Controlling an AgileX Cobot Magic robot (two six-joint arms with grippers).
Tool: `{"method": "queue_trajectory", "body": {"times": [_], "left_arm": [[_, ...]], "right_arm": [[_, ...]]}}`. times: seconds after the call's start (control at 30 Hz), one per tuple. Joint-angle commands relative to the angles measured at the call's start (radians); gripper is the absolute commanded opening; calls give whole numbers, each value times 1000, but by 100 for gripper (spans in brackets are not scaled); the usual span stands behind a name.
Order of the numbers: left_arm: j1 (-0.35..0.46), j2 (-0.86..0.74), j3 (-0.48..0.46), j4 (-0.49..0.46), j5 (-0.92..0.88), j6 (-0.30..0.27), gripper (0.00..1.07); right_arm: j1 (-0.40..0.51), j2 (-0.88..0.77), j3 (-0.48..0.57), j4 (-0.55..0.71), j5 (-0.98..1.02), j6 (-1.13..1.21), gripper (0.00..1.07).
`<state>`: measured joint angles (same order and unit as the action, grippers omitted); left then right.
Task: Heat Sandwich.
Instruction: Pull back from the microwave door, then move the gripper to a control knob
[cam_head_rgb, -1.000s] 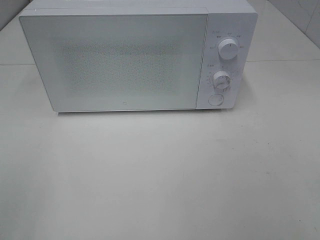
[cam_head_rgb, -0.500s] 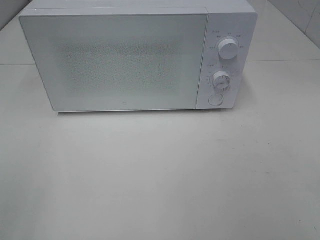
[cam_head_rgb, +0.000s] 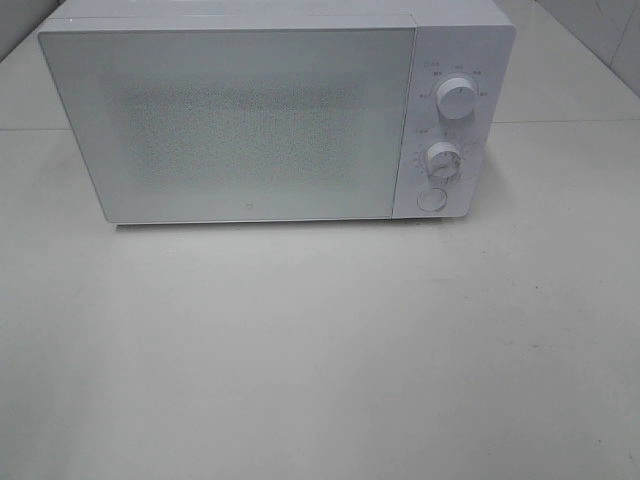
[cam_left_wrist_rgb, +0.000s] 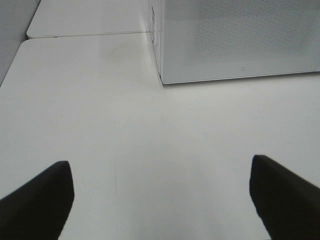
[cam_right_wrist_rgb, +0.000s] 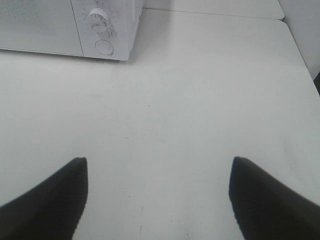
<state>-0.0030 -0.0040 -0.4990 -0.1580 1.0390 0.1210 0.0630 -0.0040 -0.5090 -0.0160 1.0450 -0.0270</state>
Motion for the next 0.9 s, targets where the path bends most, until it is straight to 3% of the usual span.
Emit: {"method": "queue_trajectory", "body": {"times": [0.03,0.3,0.9], "left_arm": [[2,-27,4,-7,-3,-7,89],[2,-27,4,-7,-3,-7,89],[2,-27,4,-7,-3,-7,89]], "right_arm": [[-5,-12,-27,16,-14,9,76],[-5,114,-86,26,-73,8,76],[-5,369,-86,26,-332,8,76]]}}
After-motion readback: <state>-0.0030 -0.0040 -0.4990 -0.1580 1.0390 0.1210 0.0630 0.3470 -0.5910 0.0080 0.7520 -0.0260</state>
